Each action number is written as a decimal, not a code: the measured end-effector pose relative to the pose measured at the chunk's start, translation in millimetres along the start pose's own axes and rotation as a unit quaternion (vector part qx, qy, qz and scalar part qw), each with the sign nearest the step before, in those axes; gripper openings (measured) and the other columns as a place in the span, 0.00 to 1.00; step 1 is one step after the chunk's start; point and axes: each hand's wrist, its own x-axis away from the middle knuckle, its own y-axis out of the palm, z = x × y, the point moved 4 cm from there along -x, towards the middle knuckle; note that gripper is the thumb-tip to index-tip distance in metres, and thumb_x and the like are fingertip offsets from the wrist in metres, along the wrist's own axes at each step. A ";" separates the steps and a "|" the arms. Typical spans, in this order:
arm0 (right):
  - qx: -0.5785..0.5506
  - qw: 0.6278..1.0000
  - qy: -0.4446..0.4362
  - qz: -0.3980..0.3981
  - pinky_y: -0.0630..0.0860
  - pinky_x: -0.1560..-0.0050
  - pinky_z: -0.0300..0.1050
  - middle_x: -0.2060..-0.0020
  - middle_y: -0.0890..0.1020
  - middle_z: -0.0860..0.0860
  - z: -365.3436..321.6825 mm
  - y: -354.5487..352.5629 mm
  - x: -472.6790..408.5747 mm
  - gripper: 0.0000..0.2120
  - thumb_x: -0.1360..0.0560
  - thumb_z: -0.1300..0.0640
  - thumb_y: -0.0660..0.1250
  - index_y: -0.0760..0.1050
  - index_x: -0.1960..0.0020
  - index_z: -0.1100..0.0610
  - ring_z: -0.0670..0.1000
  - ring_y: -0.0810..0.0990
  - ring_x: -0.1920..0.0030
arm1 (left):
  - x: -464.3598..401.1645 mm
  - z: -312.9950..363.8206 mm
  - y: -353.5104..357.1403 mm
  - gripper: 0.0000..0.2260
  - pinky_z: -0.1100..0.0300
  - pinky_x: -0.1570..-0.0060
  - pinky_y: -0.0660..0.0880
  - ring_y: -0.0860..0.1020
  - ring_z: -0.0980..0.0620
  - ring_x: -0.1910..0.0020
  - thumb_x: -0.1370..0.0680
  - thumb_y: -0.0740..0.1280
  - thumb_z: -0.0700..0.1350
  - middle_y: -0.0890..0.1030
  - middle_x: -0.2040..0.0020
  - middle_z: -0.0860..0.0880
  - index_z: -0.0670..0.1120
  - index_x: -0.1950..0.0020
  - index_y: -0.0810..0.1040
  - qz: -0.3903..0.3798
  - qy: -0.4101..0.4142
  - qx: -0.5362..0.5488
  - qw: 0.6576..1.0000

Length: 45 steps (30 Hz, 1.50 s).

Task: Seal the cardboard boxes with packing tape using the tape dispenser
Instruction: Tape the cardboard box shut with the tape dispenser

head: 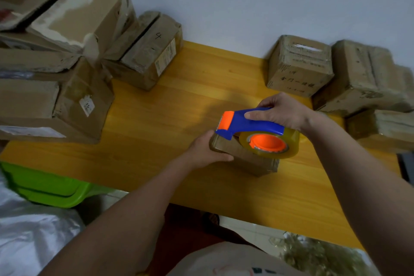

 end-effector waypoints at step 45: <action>0.172 0.981 0.086 -0.029 0.73 0.63 0.42 0.61 0.81 0.52 43.5 -31.4 25.8 0.23 0.31 0.37 0.71 0.78 0.52 0.58 0.50 0.79 0.60 | -11.9 64.5 45.6 0.71 0.44 0.27 0.32 0.27 0.49 0.27 0.43 0.72 0.74 0.28 0.24 0.46 0.42 0.26 0.25 -0.053 0.167 -0.496 0.851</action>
